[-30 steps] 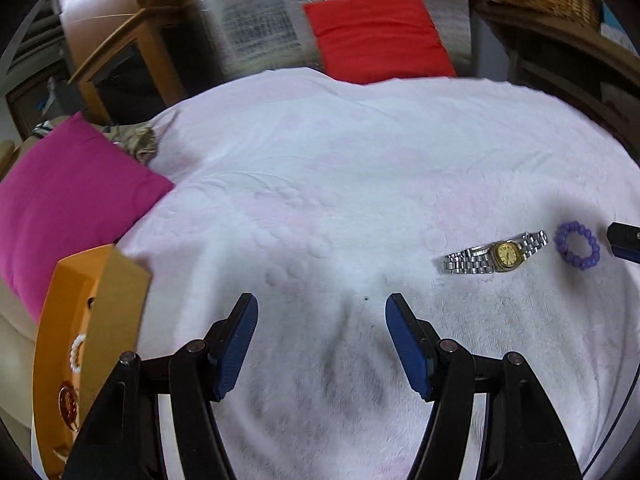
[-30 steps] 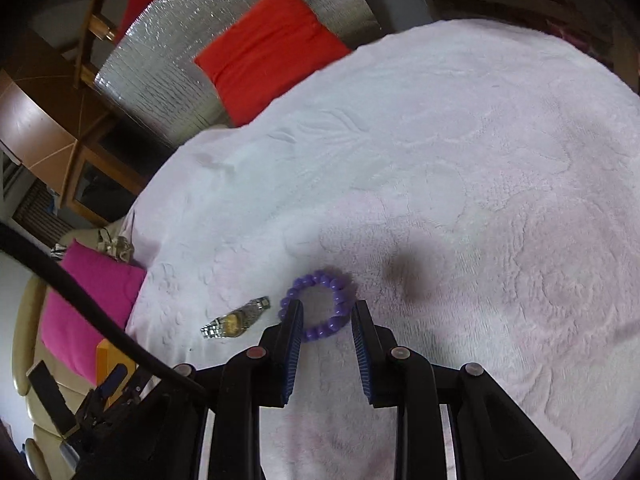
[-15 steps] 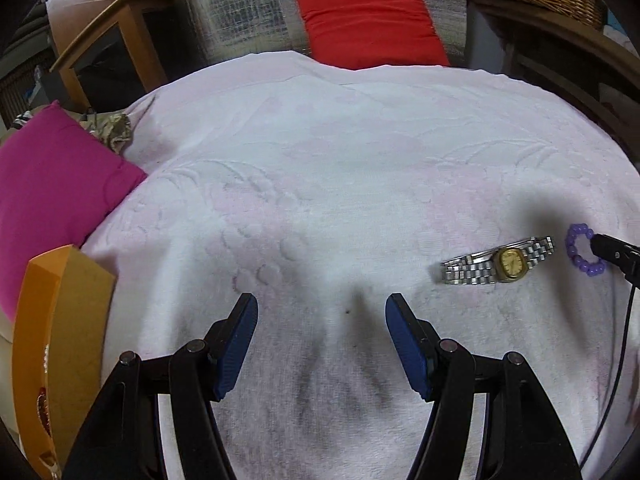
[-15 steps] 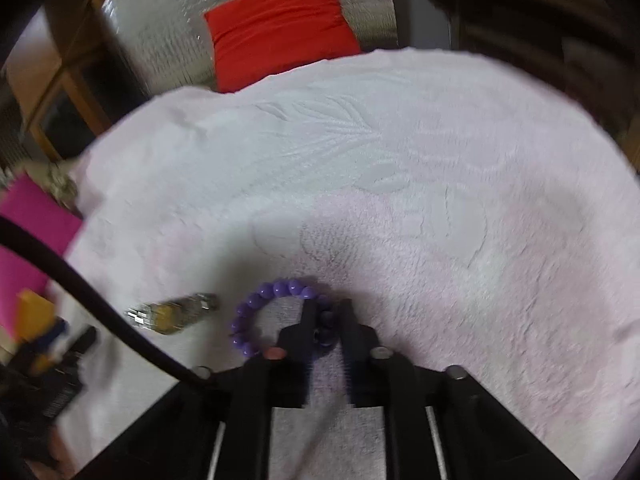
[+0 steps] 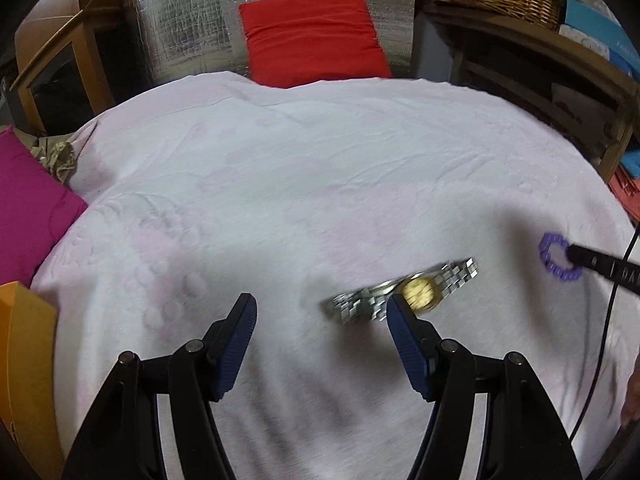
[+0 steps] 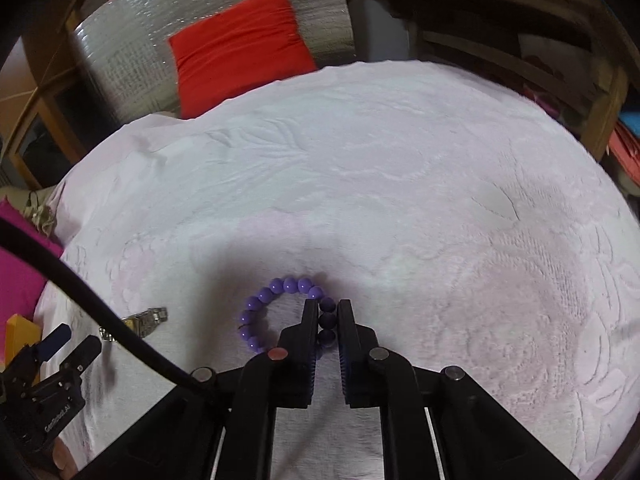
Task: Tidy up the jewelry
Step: 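Lower the left tool onto the gold-faced silver watch and grasp it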
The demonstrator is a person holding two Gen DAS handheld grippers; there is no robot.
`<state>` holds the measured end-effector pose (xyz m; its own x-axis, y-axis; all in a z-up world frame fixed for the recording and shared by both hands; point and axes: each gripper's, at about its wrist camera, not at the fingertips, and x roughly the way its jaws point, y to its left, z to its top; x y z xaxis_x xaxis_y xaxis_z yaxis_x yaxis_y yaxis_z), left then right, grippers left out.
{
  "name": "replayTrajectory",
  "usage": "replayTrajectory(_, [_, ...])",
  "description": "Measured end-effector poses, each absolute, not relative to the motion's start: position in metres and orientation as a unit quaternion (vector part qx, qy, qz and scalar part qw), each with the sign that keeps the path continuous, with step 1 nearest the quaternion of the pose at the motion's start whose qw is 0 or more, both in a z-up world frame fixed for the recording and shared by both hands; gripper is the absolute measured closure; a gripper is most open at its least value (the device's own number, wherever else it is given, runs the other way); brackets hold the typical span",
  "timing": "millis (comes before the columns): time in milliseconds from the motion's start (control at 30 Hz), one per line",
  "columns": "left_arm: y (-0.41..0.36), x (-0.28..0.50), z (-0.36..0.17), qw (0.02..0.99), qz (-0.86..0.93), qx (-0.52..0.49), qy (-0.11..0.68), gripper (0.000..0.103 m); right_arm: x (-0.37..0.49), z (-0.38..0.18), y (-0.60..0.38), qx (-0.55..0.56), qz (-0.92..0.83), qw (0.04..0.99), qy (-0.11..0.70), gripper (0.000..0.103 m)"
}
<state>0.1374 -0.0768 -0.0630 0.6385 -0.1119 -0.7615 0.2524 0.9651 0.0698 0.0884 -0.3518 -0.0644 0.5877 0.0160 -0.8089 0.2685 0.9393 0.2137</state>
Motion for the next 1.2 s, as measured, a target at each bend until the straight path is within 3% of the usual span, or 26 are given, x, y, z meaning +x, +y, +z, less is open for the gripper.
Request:
replayTrajectory(333, [-0.126, 0.150, -0.075, 0.895, -0.143, 0.090, 0.414, 0.031, 0.081, -0.069, -0.363, 0.161, -0.052, 0.876, 0.451, 0.093])
replayTrajectory(433, [-0.132, 0.153, -0.074, 0.899, -0.149, 0.081, 0.403, 0.022, 0.080, -0.070, -0.363, 0.162, -0.049, 0.876, 0.451, 0.092])
replayTrajectory(733, [-0.144, 0.156, -0.081, 0.893, -0.150, 0.100, 0.411, 0.022, 0.076, -0.070, -0.365, 0.165, -0.043, 0.876, 0.452, 0.092])
replayTrajectory(900, [-0.131, 0.163, -0.085, 0.891, -0.157, 0.058, 0.422, 0.022, 0.078, -0.070, -0.363, 0.164, -0.043, 0.876, 0.452, 0.092])
replayTrajectory(1067, [-0.120, 0.162, -0.081, 0.896, -0.154, 0.044, 0.414, 0.068, 0.078, -0.069, -0.360, 0.159, -0.049, 0.877, 0.451, 0.092])
replayTrajectory(1200, [-0.104, 0.165, -0.077, 0.891, -0.161, 0.018, 0.424, 0.084, 0.079, -0.067, -0.353, 0.151, -0.050, 0.881, 0.446, 0.092])
